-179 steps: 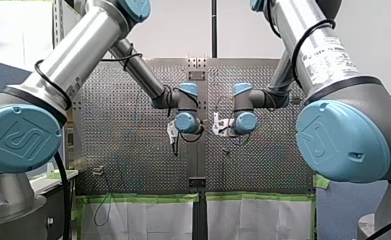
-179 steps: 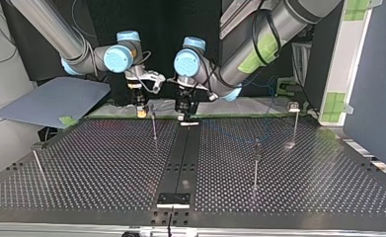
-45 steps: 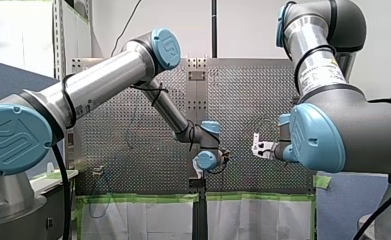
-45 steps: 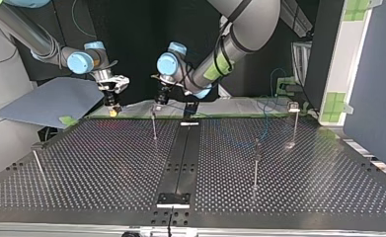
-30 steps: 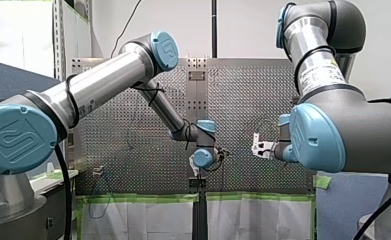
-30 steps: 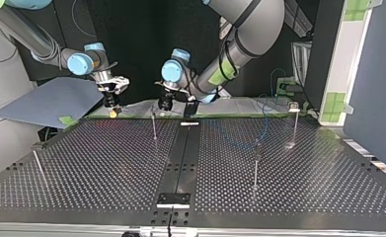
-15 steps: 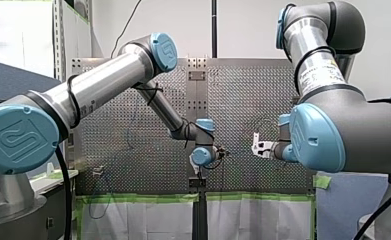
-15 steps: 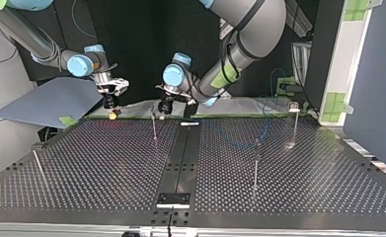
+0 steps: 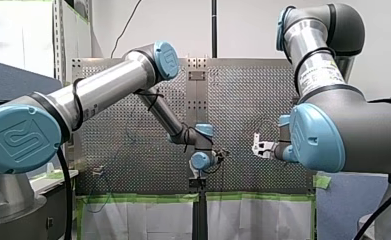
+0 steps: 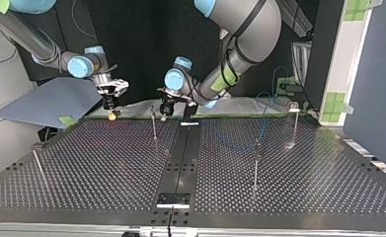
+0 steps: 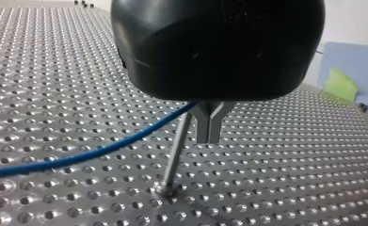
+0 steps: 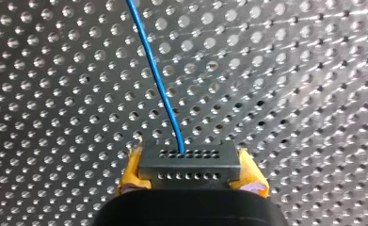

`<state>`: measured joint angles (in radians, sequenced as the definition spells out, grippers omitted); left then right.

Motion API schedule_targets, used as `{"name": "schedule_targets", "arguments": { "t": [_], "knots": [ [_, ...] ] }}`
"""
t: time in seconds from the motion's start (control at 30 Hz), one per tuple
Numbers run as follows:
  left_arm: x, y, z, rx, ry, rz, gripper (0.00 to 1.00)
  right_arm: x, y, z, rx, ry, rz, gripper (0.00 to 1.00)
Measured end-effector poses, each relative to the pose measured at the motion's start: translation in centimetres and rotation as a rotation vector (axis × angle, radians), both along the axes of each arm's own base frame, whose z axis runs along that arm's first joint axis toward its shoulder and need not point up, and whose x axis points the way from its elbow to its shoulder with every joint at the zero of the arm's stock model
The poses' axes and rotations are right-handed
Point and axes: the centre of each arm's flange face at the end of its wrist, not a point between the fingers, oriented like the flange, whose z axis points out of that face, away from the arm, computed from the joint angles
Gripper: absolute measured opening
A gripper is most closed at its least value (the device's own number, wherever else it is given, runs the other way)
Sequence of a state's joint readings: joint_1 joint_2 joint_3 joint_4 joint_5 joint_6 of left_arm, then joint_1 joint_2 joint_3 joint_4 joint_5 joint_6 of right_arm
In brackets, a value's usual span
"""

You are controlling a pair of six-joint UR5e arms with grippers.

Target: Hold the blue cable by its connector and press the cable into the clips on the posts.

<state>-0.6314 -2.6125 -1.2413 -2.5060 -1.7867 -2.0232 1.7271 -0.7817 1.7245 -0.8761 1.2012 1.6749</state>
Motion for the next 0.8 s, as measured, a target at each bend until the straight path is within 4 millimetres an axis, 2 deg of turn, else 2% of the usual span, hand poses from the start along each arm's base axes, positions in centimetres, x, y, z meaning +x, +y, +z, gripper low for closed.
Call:
{"name": "schedule_targets", "arguments": {
  "t": [0.13,0.33,0.63,0.67,0.7,0.73,0.77,0.8],
  "knots": [
    [1.1,-0.1,1.0,-0.003,-0.006,0.007,0.0,-0.1,-0.3,-0.7,0.01,0.003,-0.003,0.0],
    [2.4,-0.3,2.3,-0.009,-0.015,0.015,0.0,-0.2,-1.3,-0.3,0.011,0.005,-0.007,0.0],
    [3.1,0.2,2.6,0.004,-0.007,0.026,0.0,-0.9,-2.6,0.3,-0.002,-0.002,-0.021,0.0],
    [3.1,0.3,2.6,0.01,-0.005,0.026,0.07,-1.0,-2.8,0.4,-0.004,-0.002,-0.022,0.0],
    [3.1,0.3,2.5,0.019,-0.004,0.027,0.07,-1.1,-2.9,0.5,-0.006,-0.003,-0.024,0.0],
    [3.1,0.4,2.5,0.032,-0.002,0.028,0.11,-1.1,-3.0,0.6,-0.008,-0.004,-0.025,0.0],
    [3.1,0.5,2.4,0.042,-0.001,0.028,0.2,-1.2,-3.1,0.7,-0.011,-0.005,-0.026,0.0],
    [3.1,0.6,2.4,0.052,0.0,0.029,0.2,-1.2,-3.2,0.7,-0.013,-0.006,-0.026,0.0]
  ]
}}
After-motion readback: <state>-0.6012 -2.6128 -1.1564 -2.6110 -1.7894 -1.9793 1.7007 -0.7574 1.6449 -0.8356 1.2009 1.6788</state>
